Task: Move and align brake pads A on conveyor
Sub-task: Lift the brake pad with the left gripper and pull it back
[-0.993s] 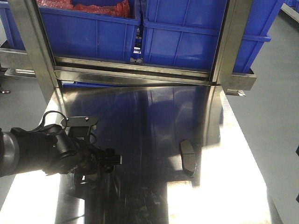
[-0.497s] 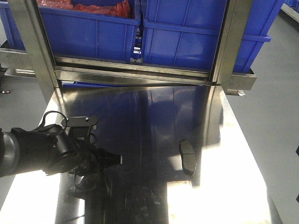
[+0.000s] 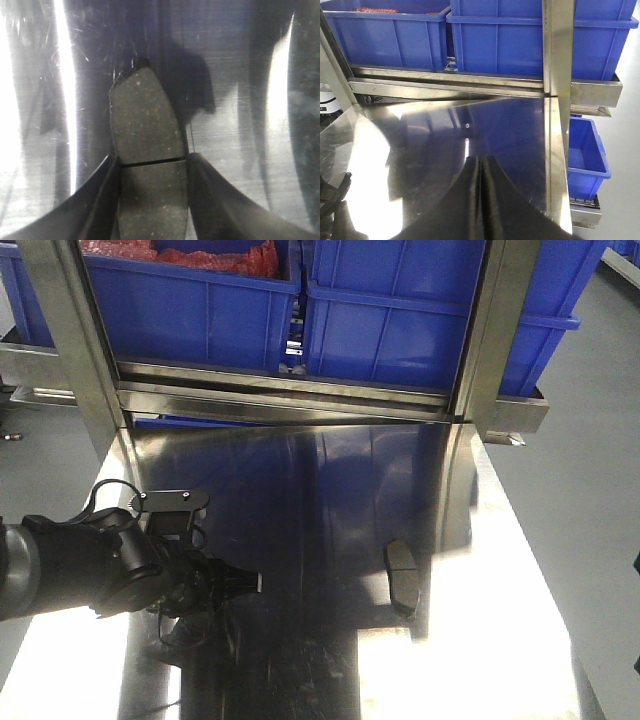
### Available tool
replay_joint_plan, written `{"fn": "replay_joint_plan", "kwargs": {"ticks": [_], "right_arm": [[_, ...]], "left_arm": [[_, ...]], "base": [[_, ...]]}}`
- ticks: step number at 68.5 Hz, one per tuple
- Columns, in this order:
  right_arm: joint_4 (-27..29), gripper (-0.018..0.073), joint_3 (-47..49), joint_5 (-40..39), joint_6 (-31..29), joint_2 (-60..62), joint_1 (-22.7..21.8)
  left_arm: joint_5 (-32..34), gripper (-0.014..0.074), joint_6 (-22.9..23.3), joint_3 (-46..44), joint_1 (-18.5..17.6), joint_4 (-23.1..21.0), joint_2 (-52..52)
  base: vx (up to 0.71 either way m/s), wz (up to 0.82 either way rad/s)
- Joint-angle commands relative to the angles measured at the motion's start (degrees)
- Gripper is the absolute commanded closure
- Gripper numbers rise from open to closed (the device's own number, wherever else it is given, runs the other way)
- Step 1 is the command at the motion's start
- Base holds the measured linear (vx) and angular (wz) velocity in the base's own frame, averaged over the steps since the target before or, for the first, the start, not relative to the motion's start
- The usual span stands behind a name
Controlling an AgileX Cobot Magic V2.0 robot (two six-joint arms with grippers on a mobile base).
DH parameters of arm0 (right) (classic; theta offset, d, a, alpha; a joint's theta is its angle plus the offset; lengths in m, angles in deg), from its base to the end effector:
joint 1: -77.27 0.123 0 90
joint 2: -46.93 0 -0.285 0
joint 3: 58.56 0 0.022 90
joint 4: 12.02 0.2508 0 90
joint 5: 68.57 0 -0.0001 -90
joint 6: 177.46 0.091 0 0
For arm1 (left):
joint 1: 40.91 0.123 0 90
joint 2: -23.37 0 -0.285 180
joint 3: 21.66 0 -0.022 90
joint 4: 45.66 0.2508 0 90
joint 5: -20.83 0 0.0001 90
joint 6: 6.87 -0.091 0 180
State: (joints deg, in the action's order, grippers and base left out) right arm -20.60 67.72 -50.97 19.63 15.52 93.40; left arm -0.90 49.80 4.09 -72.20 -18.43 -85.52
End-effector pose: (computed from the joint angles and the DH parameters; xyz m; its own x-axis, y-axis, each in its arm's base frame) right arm 0.0910 0.0220 0.2949 -0.2426 0.0908 -0.9659 -0.2001 0.9695 0.1414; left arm 0.2859 -0.1557 0.1513 -0.8903 -0.0550 -0.4520 -0.0133 0.9954 -0.0948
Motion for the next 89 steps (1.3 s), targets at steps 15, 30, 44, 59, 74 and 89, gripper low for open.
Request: {"fn": "replay_joint_plan", "kwargs": {"ticks": [15,30,44,59,74,89], "right_arm": [[-0.7,0.0568,1.6,-4.3,-0.3,-0.4,-0.1],[-0.7,0.0568,1.6,-4.3,-0.3,-0.4,-0.1],[-0.7,0.0568,1.6,-4.3,-0.3,-0.4,-0.1],[-0.7,0.0568,1.6,-4.3,-0.3,-0.4,-0.1],[-0.7,0.0568,1.6,-4.3,-0.3,-0.4,-0.1],[-0.7,0.0568,1.6,-4.3,-0.3,-0.4,-0.1]], "left_arm": [[3.4,0.0468,1.1,2.3,-0.2,3.0,5.3],[1.8,0.0468,1.1,3.4,-0.2,6.3,14.5],[-1.7,0.0468,1.1,3.4,-0.2,9.0,23.3],[-7.5,0.0468,1.1,3.5,-0.2,12.6,35.5],[-10.6,0.0468,0.8,3.5,-0.2,14.0,46.1],[-10.6,0.0468,0.8,3.5,-0.2,14.0,50.2]], "base": [[0.00,0.00],[0.00,0.00],[0.00,0.00],[0.00,0.00],[0.00,0.00],[0.00,0.00]]}}
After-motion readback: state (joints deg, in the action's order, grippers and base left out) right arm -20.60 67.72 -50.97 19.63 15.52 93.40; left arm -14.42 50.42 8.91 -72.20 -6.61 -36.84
